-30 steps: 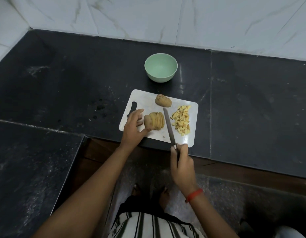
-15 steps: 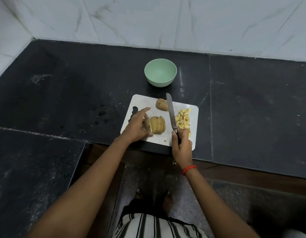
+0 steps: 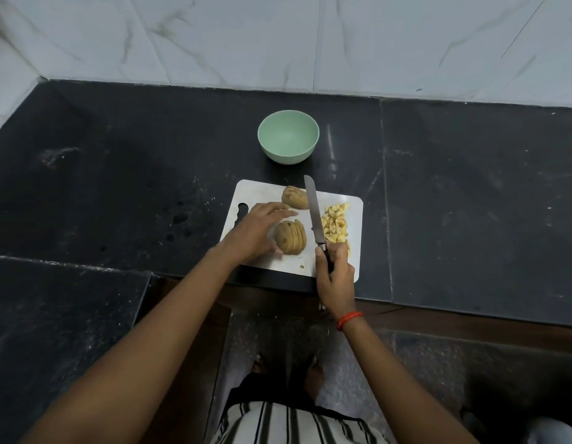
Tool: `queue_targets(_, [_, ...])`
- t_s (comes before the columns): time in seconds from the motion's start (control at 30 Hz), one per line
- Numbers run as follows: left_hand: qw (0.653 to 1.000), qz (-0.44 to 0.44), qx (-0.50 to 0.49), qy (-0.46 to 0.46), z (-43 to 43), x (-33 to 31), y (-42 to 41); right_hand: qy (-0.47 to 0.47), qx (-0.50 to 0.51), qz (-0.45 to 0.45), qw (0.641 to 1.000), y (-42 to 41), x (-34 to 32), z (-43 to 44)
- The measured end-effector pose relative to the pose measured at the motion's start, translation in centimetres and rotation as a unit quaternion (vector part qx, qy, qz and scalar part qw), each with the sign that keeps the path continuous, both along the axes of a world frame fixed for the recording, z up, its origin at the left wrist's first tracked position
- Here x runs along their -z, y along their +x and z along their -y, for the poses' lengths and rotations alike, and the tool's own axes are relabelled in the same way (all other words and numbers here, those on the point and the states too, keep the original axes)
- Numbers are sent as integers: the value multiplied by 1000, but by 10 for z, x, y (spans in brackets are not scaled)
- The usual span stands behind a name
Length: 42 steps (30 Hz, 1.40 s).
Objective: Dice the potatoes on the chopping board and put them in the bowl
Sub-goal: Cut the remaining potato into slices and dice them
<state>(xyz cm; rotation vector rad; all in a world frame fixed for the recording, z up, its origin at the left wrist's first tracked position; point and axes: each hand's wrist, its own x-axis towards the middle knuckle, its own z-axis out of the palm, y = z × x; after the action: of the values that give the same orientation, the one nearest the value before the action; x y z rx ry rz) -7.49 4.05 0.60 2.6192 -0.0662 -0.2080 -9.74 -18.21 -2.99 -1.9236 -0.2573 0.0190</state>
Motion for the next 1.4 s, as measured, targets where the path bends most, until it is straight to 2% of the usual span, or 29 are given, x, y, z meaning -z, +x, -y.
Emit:
queue_targets(0.07, [992,-19,93,84,2,-13,16,10,8,-3,1000,1,1,0])
queue_targets(0.2, [953,-59,224,194,13,-27,38,20,5,-2,1000,0,0,0])
queue_targets(0.27, [939,-66,257,218,18,-28,43,22,2,-1,1000,1,0,0])
queue_targets(0.37, [941,-84,259,203,20,-27,46,17,4,3,1000,2,1,-1])
queue_targets(0.5, [965,-88,186,165,9,-18,35,8,13,9,1000,3,6,0])
queue_targets(0.63, [997,-64,28,25,-7,3,9,2,11,17,1000,4,8,0])
queue_targets(0.8, [989,19,-138,-52,-8,18,-8,4,5,20,1000,3,6,0])
queue_targets(0.97, [978,41,-200,-35,-18,15,7,7,4,13,1000,3,8,0])
queue_targets(1.13, [969,26,-244,5,-39,9,28,7,-1,10,1000,3,7,0])
queue_targets(1.33, [970,31,-239,13,-43,7,44,-1,2,9,1000,3,7,-1])
queue_targets(1.4, [973,62,-219,44,-41,1,47,0,5,7,1000,3,7,-1])
